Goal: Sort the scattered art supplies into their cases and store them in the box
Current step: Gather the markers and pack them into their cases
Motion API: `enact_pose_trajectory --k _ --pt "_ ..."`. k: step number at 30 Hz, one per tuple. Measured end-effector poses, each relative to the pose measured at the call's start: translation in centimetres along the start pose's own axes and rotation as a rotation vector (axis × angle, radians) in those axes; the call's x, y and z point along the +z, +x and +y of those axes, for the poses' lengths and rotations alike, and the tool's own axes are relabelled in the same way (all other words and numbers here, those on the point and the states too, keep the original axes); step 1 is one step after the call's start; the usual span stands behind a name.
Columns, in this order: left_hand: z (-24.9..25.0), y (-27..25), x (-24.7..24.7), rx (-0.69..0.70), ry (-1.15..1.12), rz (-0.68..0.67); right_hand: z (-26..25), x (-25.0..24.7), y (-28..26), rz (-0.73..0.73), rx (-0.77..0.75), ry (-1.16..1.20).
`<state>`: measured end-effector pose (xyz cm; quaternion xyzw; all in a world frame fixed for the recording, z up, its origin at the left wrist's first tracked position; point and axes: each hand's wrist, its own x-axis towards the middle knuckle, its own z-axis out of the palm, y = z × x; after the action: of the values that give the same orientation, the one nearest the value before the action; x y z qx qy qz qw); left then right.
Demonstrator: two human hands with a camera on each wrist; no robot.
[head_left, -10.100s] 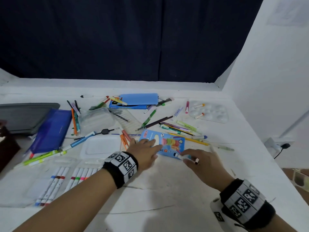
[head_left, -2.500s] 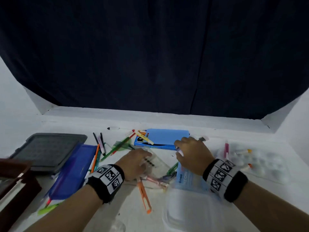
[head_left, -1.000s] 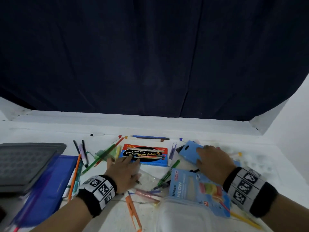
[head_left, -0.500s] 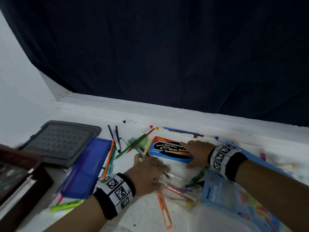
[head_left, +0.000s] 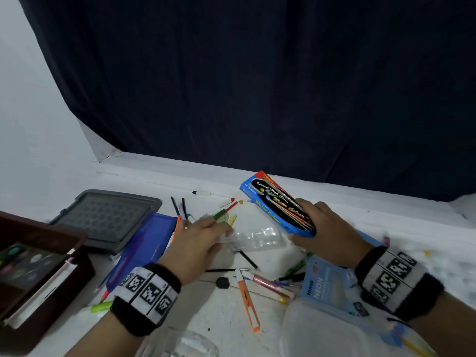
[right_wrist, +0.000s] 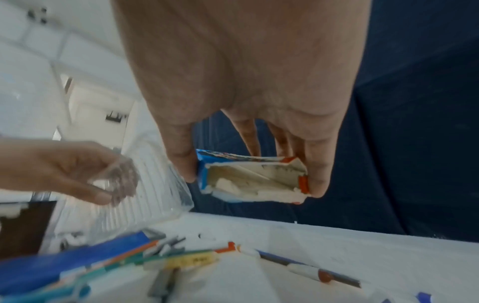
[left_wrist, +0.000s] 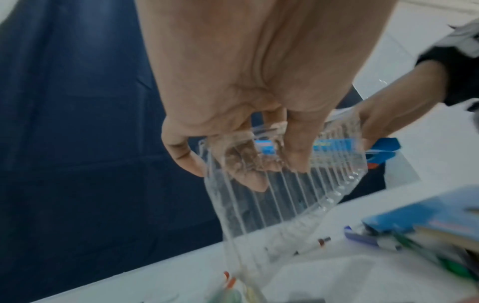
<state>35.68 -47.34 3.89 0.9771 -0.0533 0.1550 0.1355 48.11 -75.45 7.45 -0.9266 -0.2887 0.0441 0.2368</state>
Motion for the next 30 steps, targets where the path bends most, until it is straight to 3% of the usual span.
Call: enact_pose_trajectory --k 4,9,14,21,30 --pt "1.8 -4.0 -3.9 -0.016 -0.295 0.063 0.1 -1.0 -5.5 0.094 0.013 0.125" --pt "6.0 -10.2 -6.4 0.002 -0.486 -0.046 0.2 0.0 -13.8 0.104 0.166 0.265" --pt "8.7 -14.0 -4.9 0.025 -0.526 -0.215 -0.3 0.1 -21.4 -0.037 0.07 0.199" --pt "12.1 -17.7 1.2 0.09 -0.506 -0.455 0.9 1.5 -28.1 -0.418 -0.036 0.061" --pt "13.2 -18.5 4.4 0.061 -0.338 -0.511 2.7 2.5 -31.8 -0.525 0.053 -0.196"
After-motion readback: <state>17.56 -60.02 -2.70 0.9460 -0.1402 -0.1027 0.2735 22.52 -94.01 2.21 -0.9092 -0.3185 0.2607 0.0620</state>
